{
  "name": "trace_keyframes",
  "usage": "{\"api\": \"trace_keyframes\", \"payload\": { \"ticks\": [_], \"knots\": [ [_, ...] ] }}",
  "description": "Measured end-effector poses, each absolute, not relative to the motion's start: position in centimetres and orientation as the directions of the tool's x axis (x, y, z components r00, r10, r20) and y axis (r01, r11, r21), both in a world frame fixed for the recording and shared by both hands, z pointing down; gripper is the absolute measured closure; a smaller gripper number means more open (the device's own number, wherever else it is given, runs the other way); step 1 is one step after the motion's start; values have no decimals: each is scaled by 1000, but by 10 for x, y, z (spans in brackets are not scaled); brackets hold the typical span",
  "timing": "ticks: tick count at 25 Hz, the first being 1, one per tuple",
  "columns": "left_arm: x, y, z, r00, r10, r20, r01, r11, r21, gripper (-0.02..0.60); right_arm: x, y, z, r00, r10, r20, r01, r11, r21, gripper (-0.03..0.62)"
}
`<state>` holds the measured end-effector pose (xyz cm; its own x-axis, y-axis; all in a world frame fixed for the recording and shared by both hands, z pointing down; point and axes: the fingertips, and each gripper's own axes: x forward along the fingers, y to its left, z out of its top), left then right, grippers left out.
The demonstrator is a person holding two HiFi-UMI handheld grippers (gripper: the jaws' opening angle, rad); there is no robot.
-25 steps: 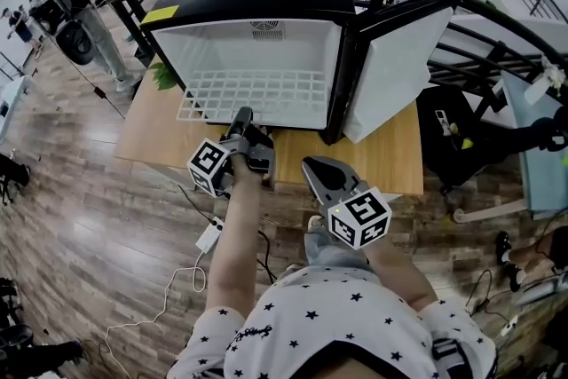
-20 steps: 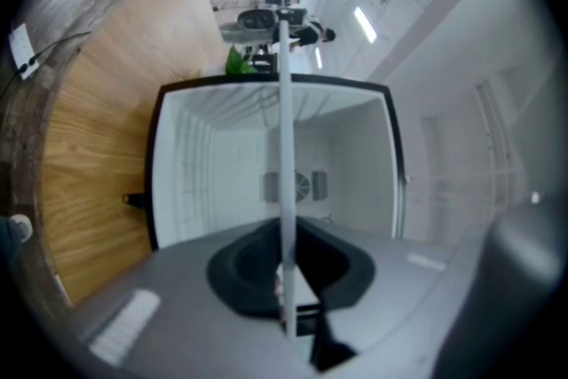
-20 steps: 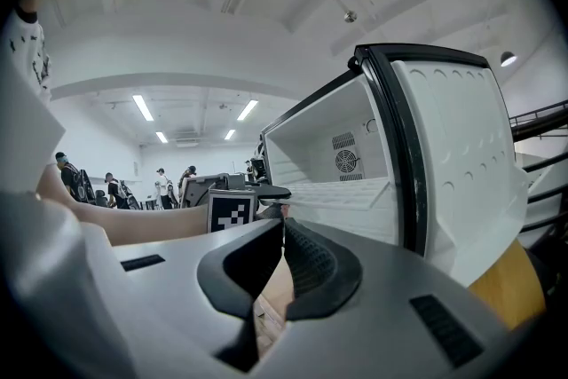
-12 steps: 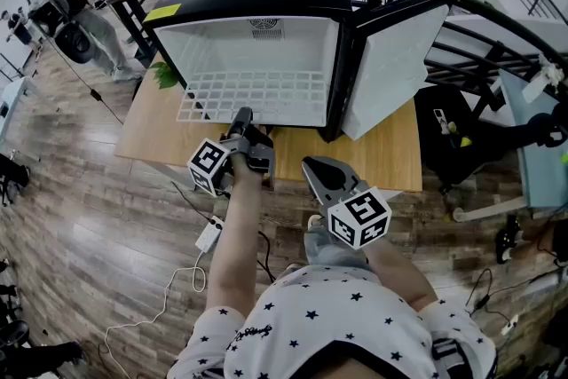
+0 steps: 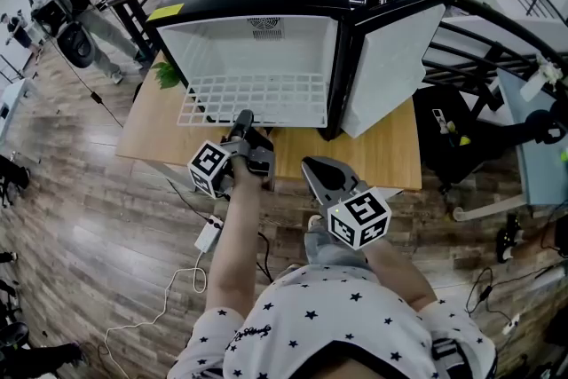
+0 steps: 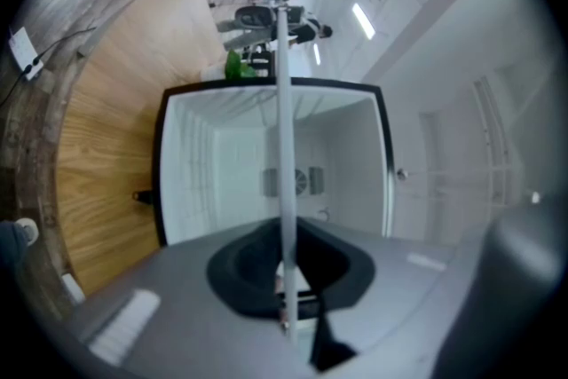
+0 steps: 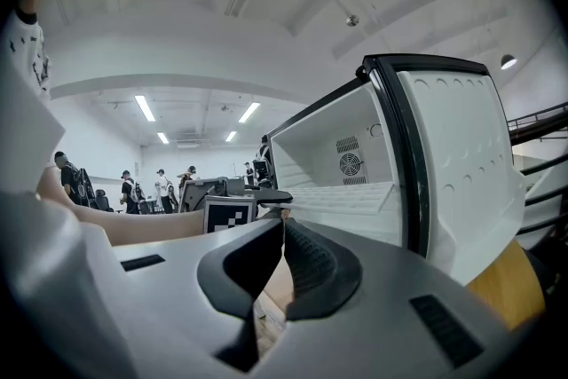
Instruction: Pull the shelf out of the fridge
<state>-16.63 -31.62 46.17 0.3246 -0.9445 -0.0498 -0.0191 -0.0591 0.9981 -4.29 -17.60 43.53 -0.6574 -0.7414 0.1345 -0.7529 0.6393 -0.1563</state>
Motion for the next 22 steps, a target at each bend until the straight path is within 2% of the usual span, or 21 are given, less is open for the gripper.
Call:
{"api": "trace_keyframes", "payload": {
  "ticks": [9, 22],
  "knots": [
    [-176, -294, 450, 340, -937, -85, -28, -100, 995, 548, -50, -161, 430, -661, -741, 119, -749, 643, -161, 571],
    [-191, -248, 466, 318, -945, -75, 2, -79, 997, 548, -62, -127, 431, -665, -738, 115, -746, 647, -159, 571]
  ]
}}
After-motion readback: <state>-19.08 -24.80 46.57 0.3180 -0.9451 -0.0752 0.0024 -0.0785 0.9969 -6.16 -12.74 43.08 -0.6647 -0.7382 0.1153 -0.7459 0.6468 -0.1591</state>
